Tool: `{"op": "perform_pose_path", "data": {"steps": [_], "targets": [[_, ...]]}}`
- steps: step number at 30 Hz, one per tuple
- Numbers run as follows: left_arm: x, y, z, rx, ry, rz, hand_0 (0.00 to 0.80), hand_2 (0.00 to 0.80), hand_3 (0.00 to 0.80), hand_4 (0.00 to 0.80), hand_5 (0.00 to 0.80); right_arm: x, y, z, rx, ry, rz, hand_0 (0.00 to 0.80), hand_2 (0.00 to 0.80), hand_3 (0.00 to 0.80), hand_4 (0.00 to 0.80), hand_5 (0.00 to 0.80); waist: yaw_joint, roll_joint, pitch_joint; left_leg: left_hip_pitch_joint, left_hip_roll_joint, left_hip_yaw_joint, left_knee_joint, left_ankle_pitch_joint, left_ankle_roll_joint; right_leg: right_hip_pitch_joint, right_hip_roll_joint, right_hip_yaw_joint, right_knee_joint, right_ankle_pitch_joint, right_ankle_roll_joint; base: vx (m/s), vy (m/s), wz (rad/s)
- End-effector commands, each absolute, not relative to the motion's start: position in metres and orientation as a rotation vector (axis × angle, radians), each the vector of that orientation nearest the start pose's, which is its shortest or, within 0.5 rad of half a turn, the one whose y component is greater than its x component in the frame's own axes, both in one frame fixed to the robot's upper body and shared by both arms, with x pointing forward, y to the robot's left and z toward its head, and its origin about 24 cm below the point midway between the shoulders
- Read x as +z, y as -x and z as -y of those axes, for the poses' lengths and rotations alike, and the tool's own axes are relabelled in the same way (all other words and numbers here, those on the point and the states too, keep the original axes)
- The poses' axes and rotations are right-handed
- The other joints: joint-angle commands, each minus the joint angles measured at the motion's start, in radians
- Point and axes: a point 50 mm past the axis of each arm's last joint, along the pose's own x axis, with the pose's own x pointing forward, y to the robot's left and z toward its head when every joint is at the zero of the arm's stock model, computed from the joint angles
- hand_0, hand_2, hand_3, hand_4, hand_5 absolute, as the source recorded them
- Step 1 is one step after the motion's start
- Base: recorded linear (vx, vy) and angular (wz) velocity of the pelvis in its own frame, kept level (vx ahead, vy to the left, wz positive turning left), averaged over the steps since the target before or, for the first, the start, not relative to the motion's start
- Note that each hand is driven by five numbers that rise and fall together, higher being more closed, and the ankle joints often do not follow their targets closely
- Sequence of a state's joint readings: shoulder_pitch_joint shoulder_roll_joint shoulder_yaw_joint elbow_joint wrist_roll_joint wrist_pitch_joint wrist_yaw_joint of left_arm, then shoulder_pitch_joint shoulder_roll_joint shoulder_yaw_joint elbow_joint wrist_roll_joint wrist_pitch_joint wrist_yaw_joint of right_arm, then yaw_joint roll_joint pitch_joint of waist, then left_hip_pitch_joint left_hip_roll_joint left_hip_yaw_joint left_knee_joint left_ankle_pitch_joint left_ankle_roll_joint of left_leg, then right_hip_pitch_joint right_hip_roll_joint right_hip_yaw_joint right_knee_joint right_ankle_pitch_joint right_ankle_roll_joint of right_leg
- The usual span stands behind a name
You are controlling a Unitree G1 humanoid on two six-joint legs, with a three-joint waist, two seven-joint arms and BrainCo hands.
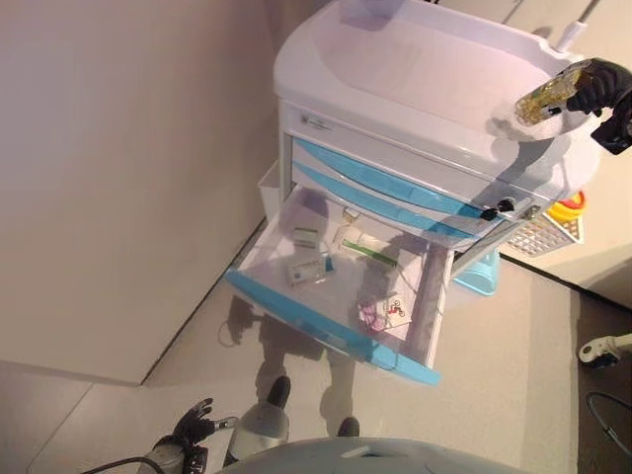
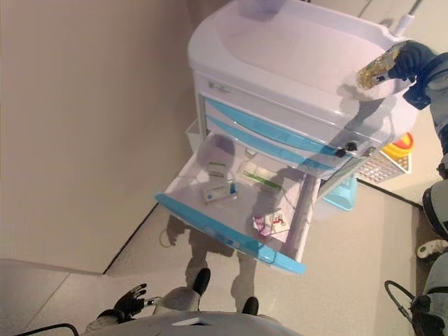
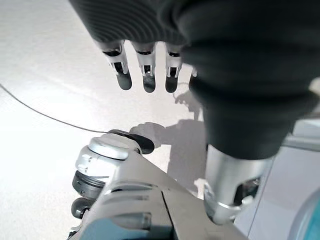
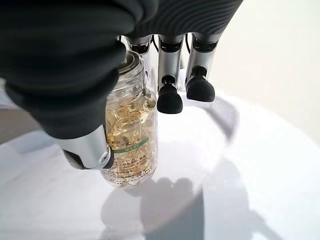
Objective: Open the drawer and pick up the medicine
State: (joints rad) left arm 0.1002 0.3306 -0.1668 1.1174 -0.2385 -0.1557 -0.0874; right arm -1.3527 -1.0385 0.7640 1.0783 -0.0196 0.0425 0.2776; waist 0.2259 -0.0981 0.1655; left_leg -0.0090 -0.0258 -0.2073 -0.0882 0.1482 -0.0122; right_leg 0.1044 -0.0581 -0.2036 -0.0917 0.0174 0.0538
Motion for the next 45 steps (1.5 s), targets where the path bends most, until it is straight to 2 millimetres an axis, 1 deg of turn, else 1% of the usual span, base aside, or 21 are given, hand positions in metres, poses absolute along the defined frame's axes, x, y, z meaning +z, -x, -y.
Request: {"op": "perform_pose_path", "data": {"steps": [1, 6, 11, 18, 25, 26, 27, 28, 29, 45], "targets": [[-0.137, -0.089, -0.282, 0.116, -0.199, -1.027, 0.000, 0.000, 0.000, 0.000, 0.000, 0.373, -0.355, 0.335, -0.335, 1.234, -0.048, 0.800, 0.800, 0.800, 0.800, 0.800, 0.043, -0.056, 0.034, 0.037, -0.052, -0.019, 0.028, -0.135, 0.029, -0.030, -0.016, 0.009, 0.062, 0.020, 0.015, -0.007, -0.009, 0.07], [-0.134, -0.092, -0.287, 0.118, -0.208, -1.007, 0.000, 0.000, 0.000, 0.000, 0.000, 0.379, -0.352, 0.339, -0.361, 1.250, -0.092, 0.800, 0.800, 0.800, 0.800, 0.800, 0.059, -0.067, 0.054, 0.020, -0.050, -0.027, 0.030, -0.131, 0.028, -0.040, -0.014, -0.001, 0.059, 0.025, 0.016, -0.011, -0.028, 0.10], [-0.132, -0.092, -0.290, 0.126, -0.210, -0.995, 0.000, 0.000, 0.000, 0.000, 0.000, 0.384, -0.349, 0.338, -0.330, 1.277, -0.132, 0.800, 0.800, 0.800, 0.800, 0.800, 0.059, -0.079, 0.065, 0.012, -0.048, -0.028, 0.026, -0.126, 0.028, -0.050, -0.009, 0.000, 0.060, 0.029, 0.015, -0.004, -0.016, 0.09], [-0.130, -0.097, -0.289, 0.125, -0.218, -0.970, 0.000, 0.000, 0.000, 0.000, 0.000, 0.375, -0.351, 0.338, -0.254, 1.288, -0.224, 0.800, 0.800, 0.800, 0.800, 0.800, 0.058, -0.084, 0.070, 0.010, -0.046, -0.024, 0.022, -0.123, 0.026, -0.056, -0.010, -0.001, 0.063, 0.031, 0.015, -0.002, -0.001, 0.01], [-0.128, -0.103, -0.289, 0.119, -0.224, -0.953, 0.000, 0.000, 0.000, 0.000, 0.000, 0.368, -0.355, 0.336, -0.218, 1.286, -0.256, 0.800, 0.800, 0.800, 0.800, 0.800, 0.060, -0.080, 0.078, 0.009, -0.044, -0.017, 0.023, -0.124, 0.025, -0.061, -0.014, -0.005, 0.068, 0.031, 0.017, 0.001, 0.001, 0.00], [-0.127, -0.103, -0.290, 0.119, -0.225, -0.952, 0.000, 0.000, 0.000, 0.000, 0.000, 0.368, -0.355, 0.336, -0.217, 1.284, -0.258, 0.737, 0.737, 0.737, 0.737, 0.737, 0.060, -0.081, 0.080, 0.008, -0.043, -0.017, 0.023, -0.123, 0.025, -0.061, -0.014, -0.006, 0.068, 0.031, 0.017, 0.000, 0.000, 0.00], [-0.127, -0.103, -0.290, 0.118, -0.226, -0.952, 0.000, 0.000, 0.000, 0.000, 0.000, 0.367, -0.355, 0.336, -0.216, 1.287, -0.259, 0.590, 0.590, 0.590, 0.590, 0.590, 0.061, -0.081, 0.080, 0.009, -0.043, -0.017, 0.023, -0.123, 0.025, -0.061, -0.014, -0.007, 0.068, 0.031, 0.017, 0.000, 0.000, 0.00], [-0.127, -0.103, -0.291, 0.119, -0.225, -0.952, 0.000, 0.000, 0.000, 0.000, 0.000, 0.367, -0.355, 0.337, -0.215, 1.286, -0.259, 0.160, 0.160, 0.160, 0.160, 0.160, 0.061, -0.081, 0.081, 0.009, -0.043, -0.017, 0.023, -0.124, 0.025, -0.060, -0.014, -0.007, 0.068, 0.032, 0.018, 0.000, 0.000, 0.00], [-0.127, -0.103, -0.291, 0.119, -0.225, -0.951, 0.000, 0.000, 0.000, 0.000, 0.000, 0.367, -0.355, 0.337, -0.216, 1.284, -0.256, 0.000, 0.000, 0.000, 0.000, 0.000, 0.061, -0.081, 0.081, 0.008, -0.044, -0.017, 0.023, -0.123, 0.024, -0.061, -0.014, -0.007, 0.068, 0.032, 0.018, 0.000, 0.000, 0.00], [-0.129, -0.098, -0.289, 0.108, -0.222, -0.971, 0.000, 0.000, 0.000, 0.000, 0.000, 0.375, -0.352, 0.339, -0.277, 1.310, -0.161, 0.000, 0.000, 0.000, 0.000, 0.000, 0.062, -0.076, 0.071, 0.020, -0.047, -0.017, 0.023, -0.127, 0.024, -0.052, -0.014, -0.007, 0.065, 0.032, 0.021, 0.000, 0.000, 0.00]]}}
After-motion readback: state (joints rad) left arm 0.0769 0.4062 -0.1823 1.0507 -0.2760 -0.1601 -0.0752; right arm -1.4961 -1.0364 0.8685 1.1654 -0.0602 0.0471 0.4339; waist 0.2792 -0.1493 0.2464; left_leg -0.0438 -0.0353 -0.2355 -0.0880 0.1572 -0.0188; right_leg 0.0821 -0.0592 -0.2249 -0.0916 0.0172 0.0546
